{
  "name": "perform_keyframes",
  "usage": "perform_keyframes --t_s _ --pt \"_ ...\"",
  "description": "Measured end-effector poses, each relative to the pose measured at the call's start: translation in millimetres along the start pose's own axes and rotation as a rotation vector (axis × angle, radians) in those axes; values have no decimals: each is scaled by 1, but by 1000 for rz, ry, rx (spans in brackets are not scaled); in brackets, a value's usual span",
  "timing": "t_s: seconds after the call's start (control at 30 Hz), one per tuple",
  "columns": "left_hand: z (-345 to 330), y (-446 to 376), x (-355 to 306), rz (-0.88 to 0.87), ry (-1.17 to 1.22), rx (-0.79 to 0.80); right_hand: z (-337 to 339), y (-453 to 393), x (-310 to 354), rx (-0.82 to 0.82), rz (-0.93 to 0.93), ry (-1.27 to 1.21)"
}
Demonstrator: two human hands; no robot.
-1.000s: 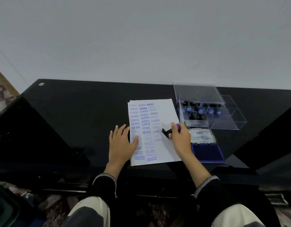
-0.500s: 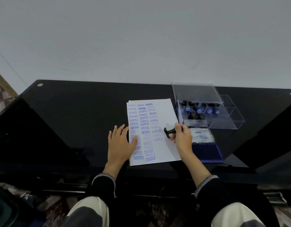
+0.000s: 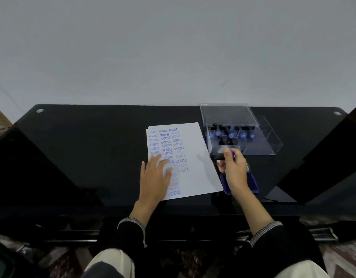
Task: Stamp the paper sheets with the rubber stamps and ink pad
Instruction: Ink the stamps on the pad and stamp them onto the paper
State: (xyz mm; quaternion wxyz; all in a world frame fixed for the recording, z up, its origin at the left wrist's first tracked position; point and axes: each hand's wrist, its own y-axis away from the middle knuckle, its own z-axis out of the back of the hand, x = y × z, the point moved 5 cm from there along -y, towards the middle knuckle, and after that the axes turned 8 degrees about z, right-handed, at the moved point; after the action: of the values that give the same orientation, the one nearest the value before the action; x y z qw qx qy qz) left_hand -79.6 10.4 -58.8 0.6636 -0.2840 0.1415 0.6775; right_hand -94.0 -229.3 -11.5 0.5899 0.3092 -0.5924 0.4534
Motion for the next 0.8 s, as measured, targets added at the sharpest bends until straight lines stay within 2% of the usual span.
perform_keyframes --t_s 0.13,0.27,0.47,0.8 --pt "-27 18 -50 -161 169 98 43 -1 -3 -37 16 84" --pt "-50 31 -89 -256 197 227 78 2 -12 -45 50 236" --pt "-69 39 -106 -326 43 280 90 12 -20 124 114 492" --pt "-79 40 -100 -349 -8 316 68 14 -16 314 287 769"
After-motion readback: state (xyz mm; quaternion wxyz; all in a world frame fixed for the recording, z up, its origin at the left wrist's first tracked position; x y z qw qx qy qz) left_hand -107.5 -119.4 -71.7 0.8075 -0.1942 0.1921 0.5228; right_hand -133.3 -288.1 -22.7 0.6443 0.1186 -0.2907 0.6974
